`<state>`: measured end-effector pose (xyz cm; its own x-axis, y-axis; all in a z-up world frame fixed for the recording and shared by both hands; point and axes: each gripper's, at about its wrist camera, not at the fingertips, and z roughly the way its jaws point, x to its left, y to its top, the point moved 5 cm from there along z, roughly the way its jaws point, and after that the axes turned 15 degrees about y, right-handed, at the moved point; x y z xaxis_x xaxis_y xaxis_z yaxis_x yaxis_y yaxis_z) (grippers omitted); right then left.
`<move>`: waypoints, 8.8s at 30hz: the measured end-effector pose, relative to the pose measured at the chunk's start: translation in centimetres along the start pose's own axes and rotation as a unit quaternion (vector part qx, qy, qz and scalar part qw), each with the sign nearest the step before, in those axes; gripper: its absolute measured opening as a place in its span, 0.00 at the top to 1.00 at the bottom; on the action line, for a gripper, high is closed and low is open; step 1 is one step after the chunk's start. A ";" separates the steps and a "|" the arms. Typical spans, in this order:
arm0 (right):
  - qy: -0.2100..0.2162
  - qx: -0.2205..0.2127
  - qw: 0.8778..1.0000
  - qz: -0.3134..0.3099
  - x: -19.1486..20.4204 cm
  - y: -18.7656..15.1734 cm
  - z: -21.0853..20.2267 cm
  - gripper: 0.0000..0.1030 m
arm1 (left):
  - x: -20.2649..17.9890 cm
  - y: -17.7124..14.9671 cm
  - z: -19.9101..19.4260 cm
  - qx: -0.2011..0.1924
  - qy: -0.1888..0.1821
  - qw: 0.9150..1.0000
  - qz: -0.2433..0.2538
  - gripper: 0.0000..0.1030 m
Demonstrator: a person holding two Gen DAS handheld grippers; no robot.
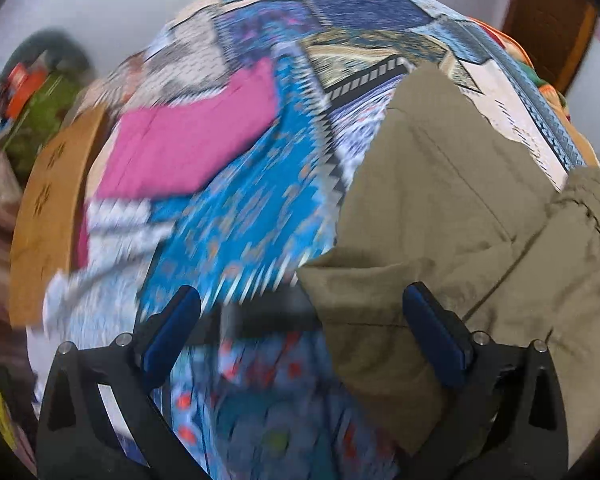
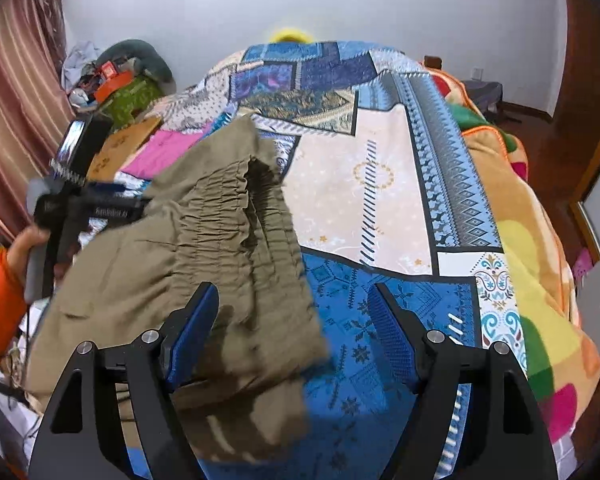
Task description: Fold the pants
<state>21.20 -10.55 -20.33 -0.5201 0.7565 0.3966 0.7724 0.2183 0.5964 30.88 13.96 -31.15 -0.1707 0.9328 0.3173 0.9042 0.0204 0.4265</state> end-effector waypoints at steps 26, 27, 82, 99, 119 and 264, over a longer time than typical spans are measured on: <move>0.001 0.023 1.000 -0.008 -0.6 -4.4 1.3 0.50 | 6.2 -13.9 -5.7 0.017 0.009 0.994 -0.109 0.02; 0.000 0.023 1.000 -0.009 -0.5 -4.4 1.3 0.50 | 6.8 -14.3 -5.5 0.024 0.031 0.993 -0.107 0.07; 0.076 0.025 0.997 0.000 -2.3 3.5 3.8 0.87 | 2.3 0.7 -7.6 -0.066 -0.074 0.994 -0.053 0.97; 0.064 -0.045 0.992 -0.099 2.5 14.0 3.0 0.88 | 9.5 8.6 -12.1 -0.150 -0.032 0.983 -0.097 0.97; 0.085 -0.033 0.983 -0.156 8.9 23.5 19.3 0.88 | 20.9 16.3 3.9 -0.098 0.056 0.980 -0.165 0.97; 0.084 -0.294 0.930 -0.205 21.7 8.0 -12.7 0.00 | 11.7 -7.8 -35.8 -0.403 0.048 0.890 -0.207 0.00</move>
<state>11.43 -0.17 1.89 -0.8143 0.5666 0.1257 0.1897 0.0551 0.9803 7.81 11.86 -0.43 -0.4913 0.8698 0.0458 0.1885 0.0548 0.9806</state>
